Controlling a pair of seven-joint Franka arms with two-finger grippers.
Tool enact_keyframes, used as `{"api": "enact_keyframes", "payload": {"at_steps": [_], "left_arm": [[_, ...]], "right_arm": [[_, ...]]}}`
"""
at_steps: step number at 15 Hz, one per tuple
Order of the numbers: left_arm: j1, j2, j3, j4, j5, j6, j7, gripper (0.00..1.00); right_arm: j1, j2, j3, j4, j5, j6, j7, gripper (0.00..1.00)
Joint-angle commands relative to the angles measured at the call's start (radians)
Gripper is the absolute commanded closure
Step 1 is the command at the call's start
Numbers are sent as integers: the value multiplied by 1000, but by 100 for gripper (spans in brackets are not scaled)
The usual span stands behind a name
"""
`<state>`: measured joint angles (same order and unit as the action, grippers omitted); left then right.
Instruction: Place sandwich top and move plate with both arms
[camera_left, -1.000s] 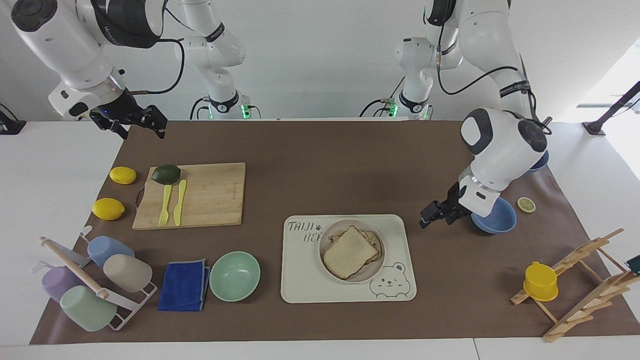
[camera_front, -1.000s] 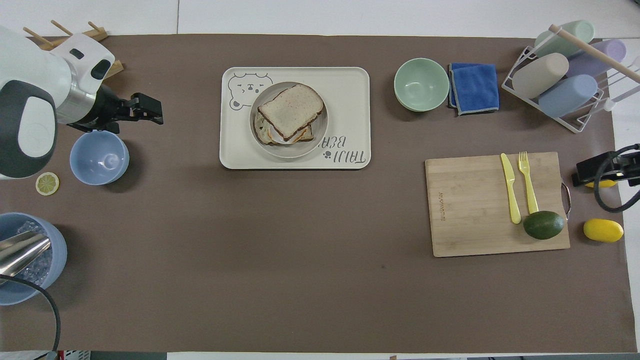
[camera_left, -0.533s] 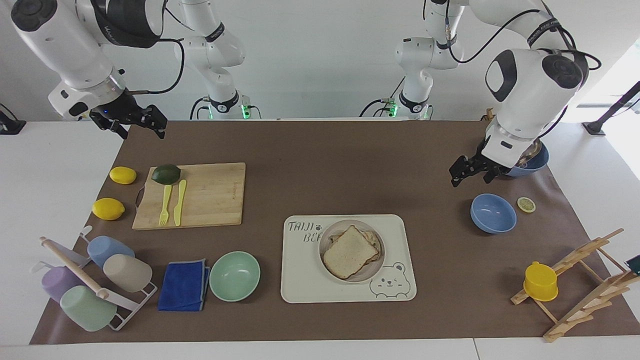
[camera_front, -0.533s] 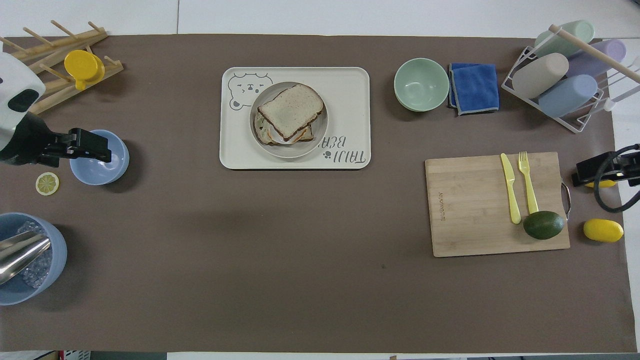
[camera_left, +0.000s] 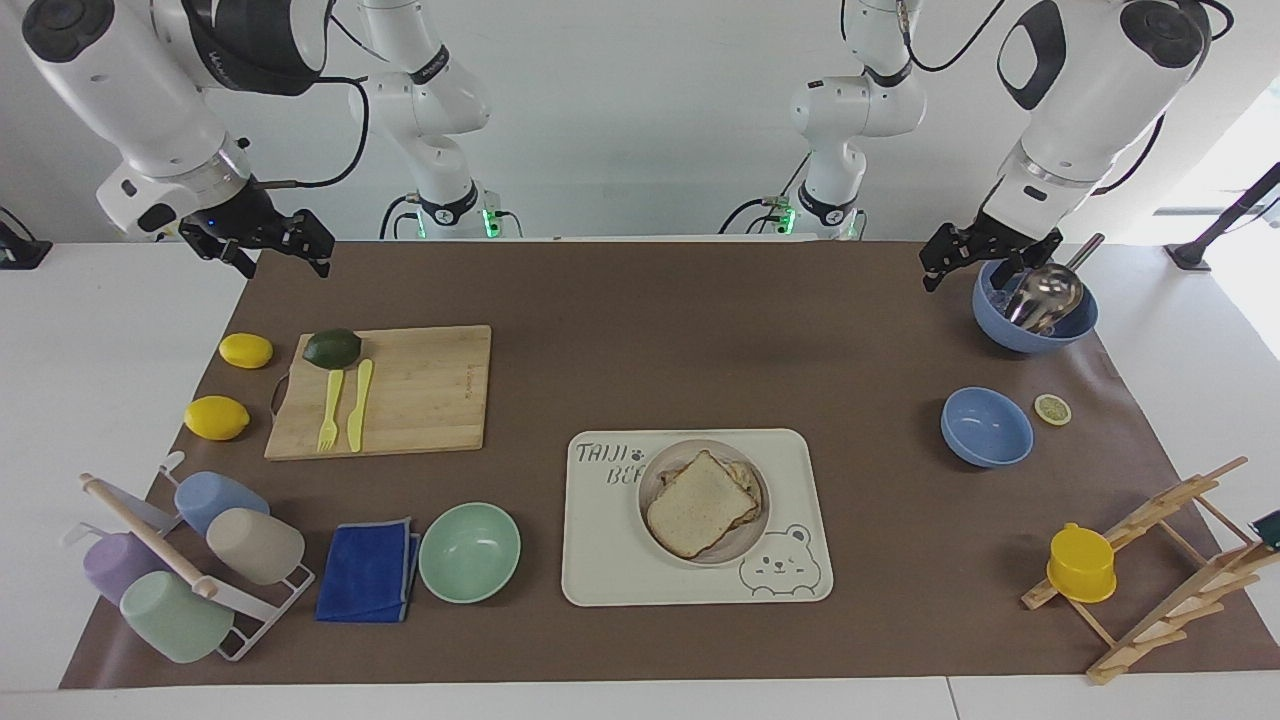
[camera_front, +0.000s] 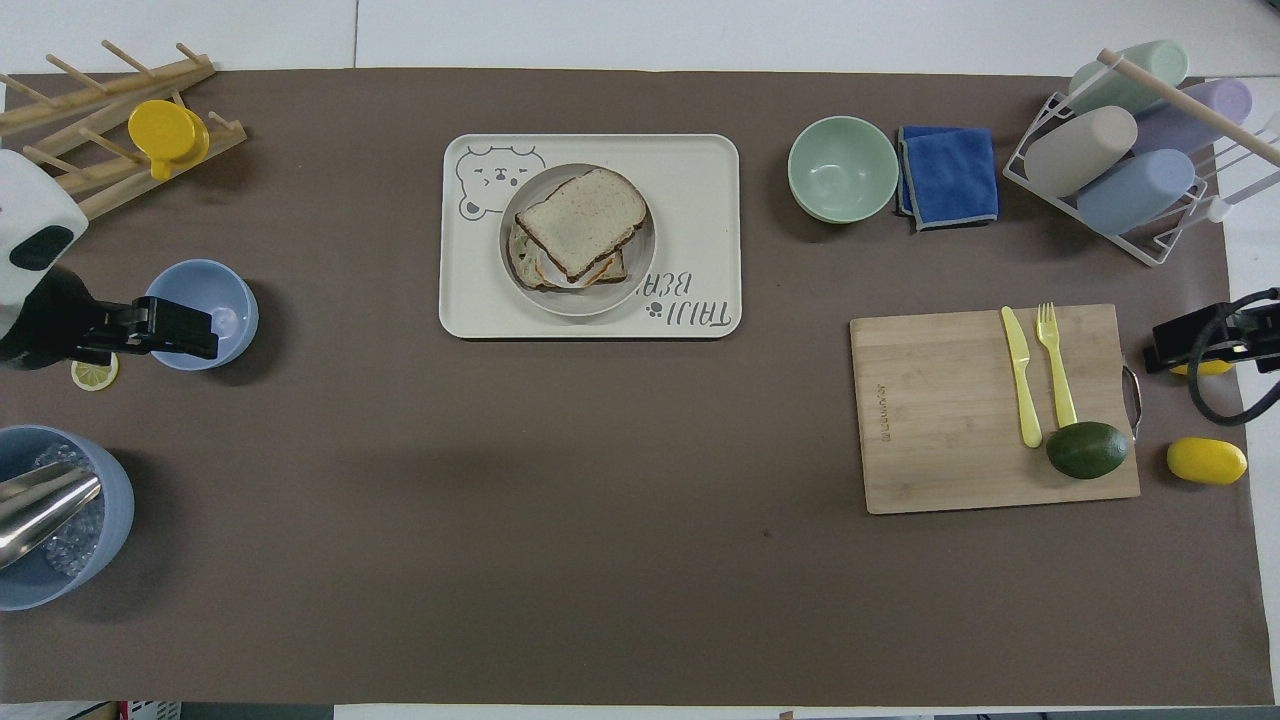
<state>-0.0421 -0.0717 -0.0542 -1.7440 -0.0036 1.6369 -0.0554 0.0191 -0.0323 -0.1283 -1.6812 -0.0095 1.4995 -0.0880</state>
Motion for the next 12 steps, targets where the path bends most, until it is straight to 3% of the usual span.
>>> {"api": "enact_keyframes", "payload": {"at_steps": [1, 6, 12], "left_arm": [[18, 23, -21, 54, 57, -37, 22, 0], [25, 21, -13, 52, -21, -37, 14, 0], [30, 12, -12, 41, -21, -34, 12, 0]], "right_arm": [[-10, -15, 6, -6, 13, -8, -24, 0], [-11, -15, 6, -8, 13, -8, -24, 0], [-13, -15, 6, -9, 13, -10, -26, 0]]}}
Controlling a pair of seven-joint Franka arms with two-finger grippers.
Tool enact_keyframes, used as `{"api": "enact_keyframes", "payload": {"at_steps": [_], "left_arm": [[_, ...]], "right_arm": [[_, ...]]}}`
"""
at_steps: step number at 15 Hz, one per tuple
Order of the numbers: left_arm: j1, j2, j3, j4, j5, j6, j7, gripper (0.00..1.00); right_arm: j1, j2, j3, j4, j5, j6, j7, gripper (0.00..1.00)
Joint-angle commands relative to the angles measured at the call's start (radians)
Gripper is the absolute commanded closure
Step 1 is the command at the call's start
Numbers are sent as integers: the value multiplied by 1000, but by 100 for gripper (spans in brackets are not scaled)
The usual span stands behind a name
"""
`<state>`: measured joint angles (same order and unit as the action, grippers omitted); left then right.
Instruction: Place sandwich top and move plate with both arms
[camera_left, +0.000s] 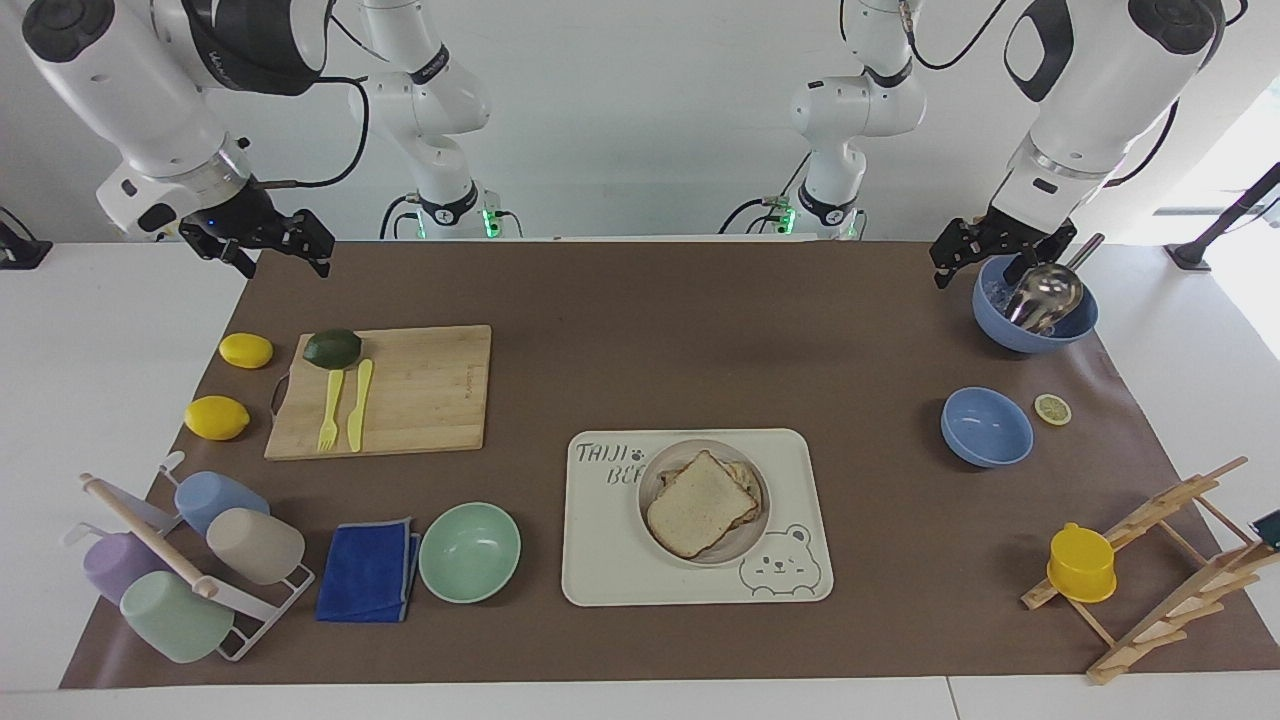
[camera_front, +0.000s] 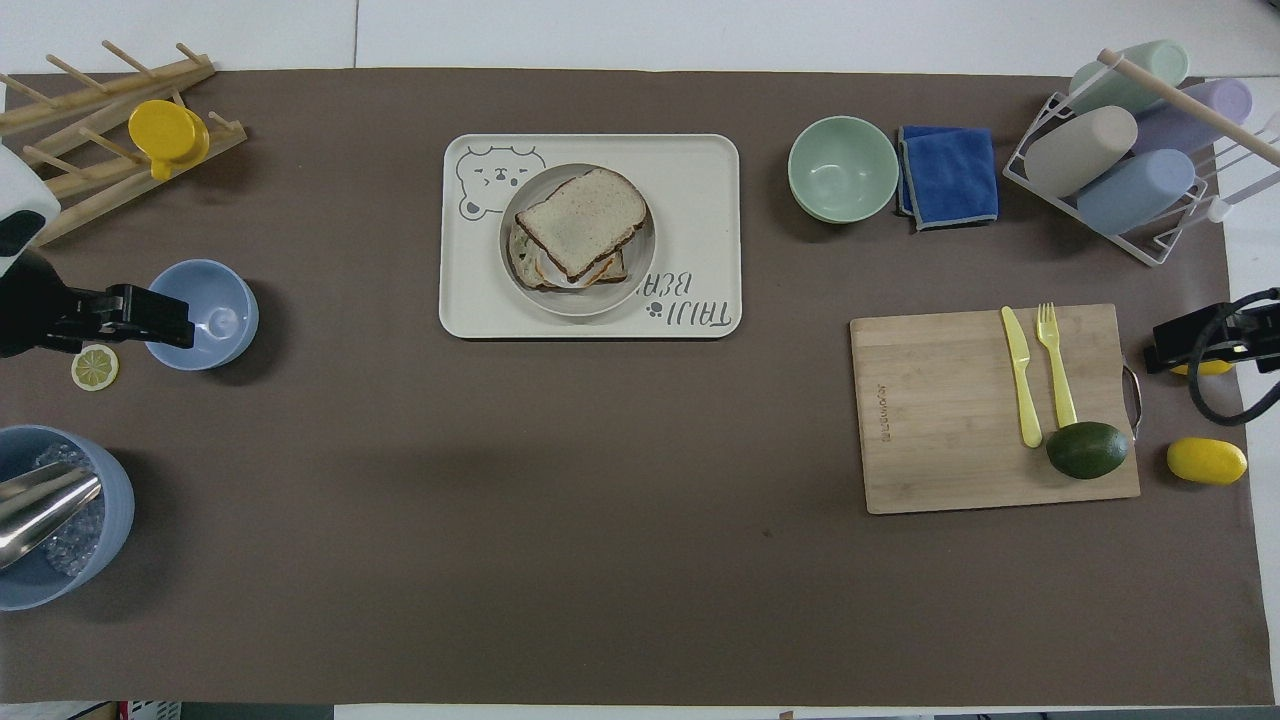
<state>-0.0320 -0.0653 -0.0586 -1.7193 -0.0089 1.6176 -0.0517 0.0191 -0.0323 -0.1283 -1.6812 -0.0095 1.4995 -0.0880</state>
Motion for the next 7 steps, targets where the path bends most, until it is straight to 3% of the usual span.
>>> {"api": "enact_keyframes", "payload": {"at_steps": [1, 7], "left_arm": [[18, 7, -7, 17, -16, -5, 16, 0], [15, 4, -9, 12, -17, -1, 6, 0]], "right_arm": [[-13, -15, 6, -8, 13, -10, -26, 0], [-13, -15, 6, -9, 13, -8, -27, 0]]}}
